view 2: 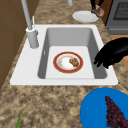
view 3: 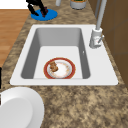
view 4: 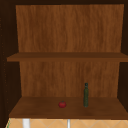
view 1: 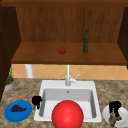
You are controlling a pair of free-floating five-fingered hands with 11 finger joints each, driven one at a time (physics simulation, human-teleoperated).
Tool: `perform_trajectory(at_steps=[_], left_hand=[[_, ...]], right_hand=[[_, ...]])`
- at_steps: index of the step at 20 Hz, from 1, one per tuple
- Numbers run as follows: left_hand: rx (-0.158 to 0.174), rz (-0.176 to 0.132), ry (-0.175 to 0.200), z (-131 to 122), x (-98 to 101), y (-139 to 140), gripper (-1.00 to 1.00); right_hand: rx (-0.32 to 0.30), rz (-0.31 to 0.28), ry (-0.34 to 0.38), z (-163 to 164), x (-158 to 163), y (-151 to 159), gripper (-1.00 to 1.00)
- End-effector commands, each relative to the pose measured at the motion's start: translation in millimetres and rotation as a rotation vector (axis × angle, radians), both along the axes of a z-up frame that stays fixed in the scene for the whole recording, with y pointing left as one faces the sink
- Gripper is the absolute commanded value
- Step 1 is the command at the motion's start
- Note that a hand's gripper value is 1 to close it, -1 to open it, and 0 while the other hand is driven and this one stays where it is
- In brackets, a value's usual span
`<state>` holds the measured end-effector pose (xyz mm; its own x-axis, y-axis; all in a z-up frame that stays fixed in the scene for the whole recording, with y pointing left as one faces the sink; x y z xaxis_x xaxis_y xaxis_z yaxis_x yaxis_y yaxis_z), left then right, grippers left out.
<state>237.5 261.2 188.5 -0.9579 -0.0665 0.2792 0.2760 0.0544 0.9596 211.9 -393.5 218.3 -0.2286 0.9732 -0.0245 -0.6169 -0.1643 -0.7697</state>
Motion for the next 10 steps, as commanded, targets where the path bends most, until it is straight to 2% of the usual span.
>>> perform_trajectory(at_steps=[1, 4, 8, 10], left_hand=[[0.0, 0.0, 0.0, 0.0, 0.0, 0.0, 0.0], [0.0, 0.0, 0.0, 0.0, 0.0, 0.0, 0.0], [0.0, 0.0, 0.0, 0.0, 0.0, 0.0, 0.0], [0.0, 0.0, 0.0, 0.0, 0.0, 0.0, 0.0]], right_hand=[[0.0, -0.042, 0.03, 28.0, 11.1, -3.3, 1.0], [-0.006, -0.042, 0.056, 39.0, 24.1, -9.8, 1.0], [-0.019, -0.049, 0.046, 29.5, 46.9, -9.3, 1.0], [-0.034, -0.041, 0.019, 14.8, 52.8, -10.0, 1.0]])
